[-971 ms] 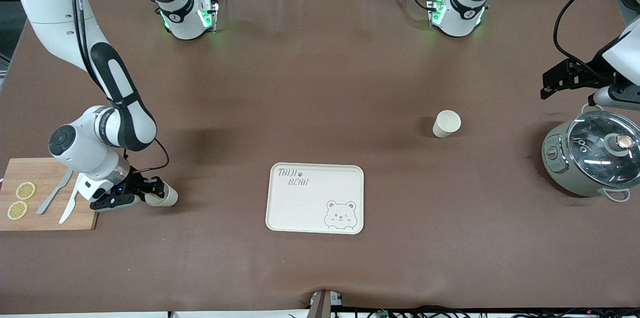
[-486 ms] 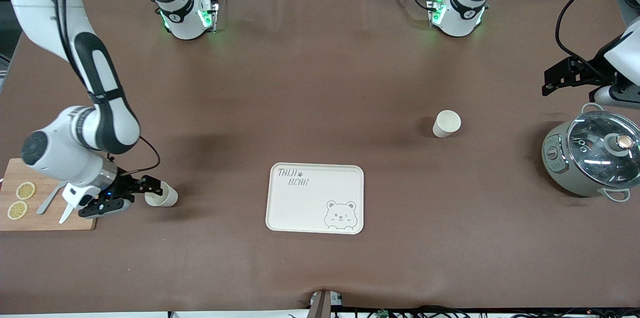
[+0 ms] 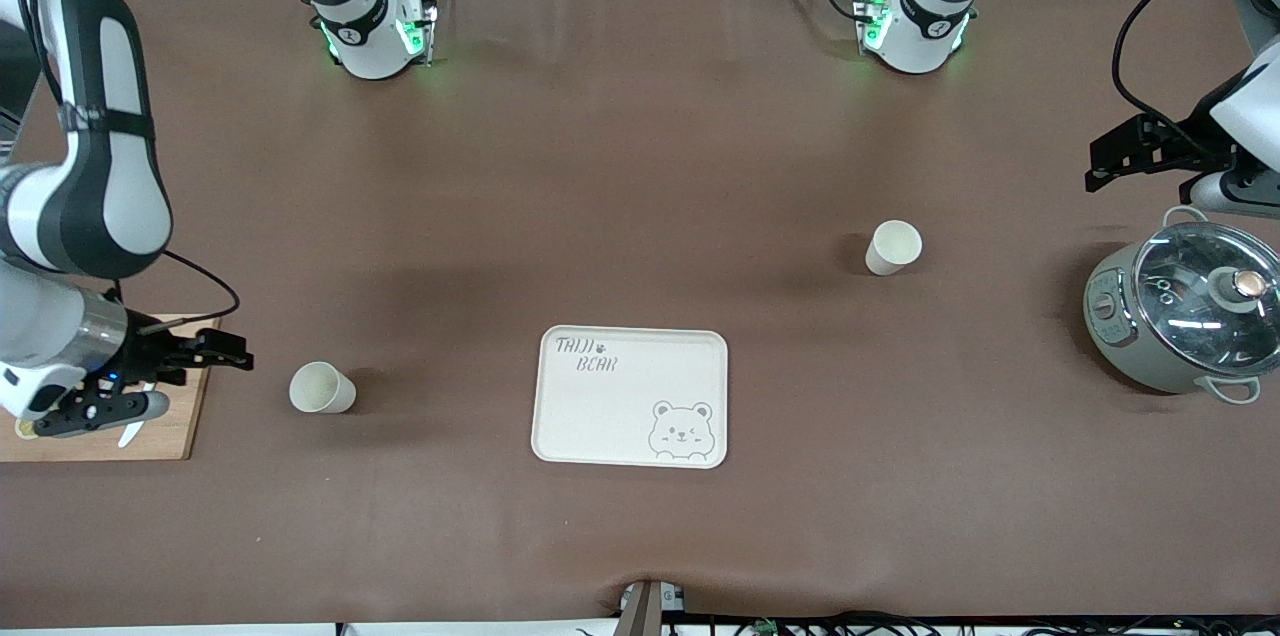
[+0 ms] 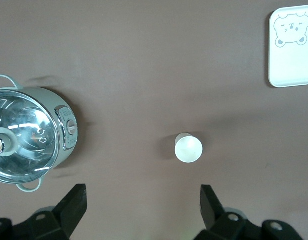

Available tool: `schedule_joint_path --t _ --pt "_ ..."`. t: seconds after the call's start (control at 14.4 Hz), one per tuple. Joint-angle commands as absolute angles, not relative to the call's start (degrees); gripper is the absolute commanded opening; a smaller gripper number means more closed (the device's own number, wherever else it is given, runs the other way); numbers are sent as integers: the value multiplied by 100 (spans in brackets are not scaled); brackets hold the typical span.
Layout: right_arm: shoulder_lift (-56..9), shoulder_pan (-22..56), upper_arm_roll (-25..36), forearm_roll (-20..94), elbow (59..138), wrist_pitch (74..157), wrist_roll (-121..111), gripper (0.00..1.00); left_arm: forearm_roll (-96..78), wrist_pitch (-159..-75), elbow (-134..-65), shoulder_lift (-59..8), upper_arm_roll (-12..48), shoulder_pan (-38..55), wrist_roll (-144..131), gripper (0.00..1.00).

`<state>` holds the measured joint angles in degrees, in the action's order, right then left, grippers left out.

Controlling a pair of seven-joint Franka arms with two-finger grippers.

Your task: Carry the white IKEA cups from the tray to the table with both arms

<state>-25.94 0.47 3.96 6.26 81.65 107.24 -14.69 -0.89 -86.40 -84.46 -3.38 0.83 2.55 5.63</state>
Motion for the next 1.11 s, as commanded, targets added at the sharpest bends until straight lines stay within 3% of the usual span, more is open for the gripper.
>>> schedule_joint_path --t 0.0,0.62,1.04 --pt "-2365 325 378 325 7700 9882 -644 100 140 -8517 -8306 -422 79 246 642 100" --pt "-2259 422 369 229 7664 9809 -44 100 299 -8525 -8297 -431 88 255 615 100" --pt "-2268 54 396 105 7664 9817 -744 100 290 -8517 -8306 -431 88 246 607 100"
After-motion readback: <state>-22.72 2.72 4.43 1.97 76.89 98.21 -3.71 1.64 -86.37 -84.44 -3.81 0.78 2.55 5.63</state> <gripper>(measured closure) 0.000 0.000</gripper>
